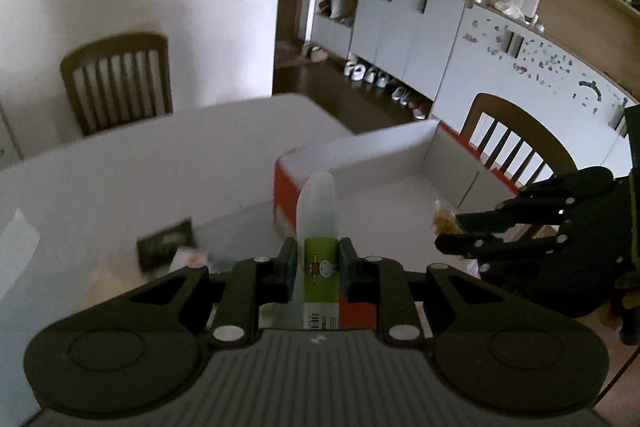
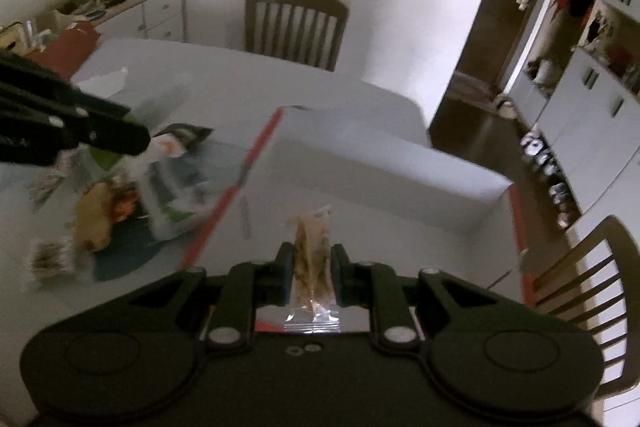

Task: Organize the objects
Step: 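Carry the tube and snack bar in both grippers over the red shoebox, then open both grippers to drop the tube and snack bar into the box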

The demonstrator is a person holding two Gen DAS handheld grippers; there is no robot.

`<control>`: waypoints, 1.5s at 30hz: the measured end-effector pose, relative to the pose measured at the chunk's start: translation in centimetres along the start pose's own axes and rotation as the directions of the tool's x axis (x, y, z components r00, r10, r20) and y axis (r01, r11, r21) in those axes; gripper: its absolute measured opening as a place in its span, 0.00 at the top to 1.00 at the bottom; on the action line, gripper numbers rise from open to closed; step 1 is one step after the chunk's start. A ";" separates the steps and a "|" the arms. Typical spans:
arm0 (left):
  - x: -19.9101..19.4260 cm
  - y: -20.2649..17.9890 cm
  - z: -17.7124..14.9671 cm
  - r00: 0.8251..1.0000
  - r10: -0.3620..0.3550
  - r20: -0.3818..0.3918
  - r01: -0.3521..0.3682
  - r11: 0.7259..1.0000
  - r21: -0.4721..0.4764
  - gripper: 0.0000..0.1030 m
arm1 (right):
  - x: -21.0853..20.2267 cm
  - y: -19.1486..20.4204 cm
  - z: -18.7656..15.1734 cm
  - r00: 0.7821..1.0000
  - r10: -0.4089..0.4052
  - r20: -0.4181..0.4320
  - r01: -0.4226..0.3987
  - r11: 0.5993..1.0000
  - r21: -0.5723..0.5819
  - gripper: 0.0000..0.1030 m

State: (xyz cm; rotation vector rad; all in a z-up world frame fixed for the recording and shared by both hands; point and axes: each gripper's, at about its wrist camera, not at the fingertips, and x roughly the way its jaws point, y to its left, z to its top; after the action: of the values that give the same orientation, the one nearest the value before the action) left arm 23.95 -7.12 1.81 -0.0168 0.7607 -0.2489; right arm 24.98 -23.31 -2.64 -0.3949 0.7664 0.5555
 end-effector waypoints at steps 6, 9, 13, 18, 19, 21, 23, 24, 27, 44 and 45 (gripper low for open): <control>3.7 -2.4 3.3 1.000 -0.007 -0.018 0.008 0.998 0.056 0.81 | 3.2 -2.9 -0.1 0.999 -0.017 -0.048 0.018 1.000 0.012 0.83; 6.5 -3.7 4.3 0.998 -0.026 -0.064 0.031 0.997 0.077 0.81 | 5.1 -4.4 -0.9 0.995 0.017 -0.099 -0.011 0.999 0.053 0.83; 10.0 -5.8 5.0 0.992 -0.044 -0.116 0.056 0.993 0.106 0.81 | 6.4 -5.8 -1.9 0.992 0.033 -0.125 -0.024 0.997 0.074 0.83; 13.5 -7.6 5.6 0.986 -0.046 -0.161 0.067 0.990 0.127 0.81 | 8.0 -7.4 -2.4 0.989 0.020 -0.149 -0.007 0.996 0.089 0.83; 14.2 -7.9 5.7 0.985 -0.045 -0.168 0.067 0.989 0.130 0.81 | 8.3 -7.7 -2.6 0.988 0.006 -0.156 0.008 0.996 0.089 0.83; 15.5 -8.3 5.6 0.980 -0.045 -0.193 0.073 0.988 0.136 0.81 | 8.9 -8.4 -2.8 0.985 -0.011 -0.175 0.028 0.995 0.095 0.83; 16.9 -8.7 5.6 0.974 -0.048 -0.221 0.080 0.987 0.140 0.81 | 9.5 -9.2 -2.8 0.981 -0.006 -0.194 0.027 0.994 0.109 0.83; 17.5 -8.8 5.6 0.970 -0.053 -0.239 0.088 0.986 0.140 0.81 | 9.8 -9.4 -2.8 0.978 0.004 -0.208 0.020 0.993 0.113 0.83; 19.7 -9.4 5.5 0.959 -0.049 -0.280 0.091 0.986 0.141 0.81 | 10.5 -9.8 -3.1 0.971 0.019 -0.240 0.008 0.994 0.113 0.83; 26.6 -10.6 2.9 0.870 0.034 -0.493 0.069 0.979 0.189 0.80 | 11.6 -9.6 -4.1 0.941 0.051 -0.334 -0.008 0.992 0.129 0.82; 26.7 -10.7 2.8 0.868 0.035 -0.496 0.069 0.979 0.190 0.80 | 11.6 -9.6 -4.2 0.941 0.053 -0.336 -0.009 0.991 0.131 0.81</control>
State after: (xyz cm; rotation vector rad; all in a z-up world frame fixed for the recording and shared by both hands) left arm 42.10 -23.85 -13.19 0.2438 1.2489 -0.3539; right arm 35.31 -29.26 -12.66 -0.3644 1.1360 0.4693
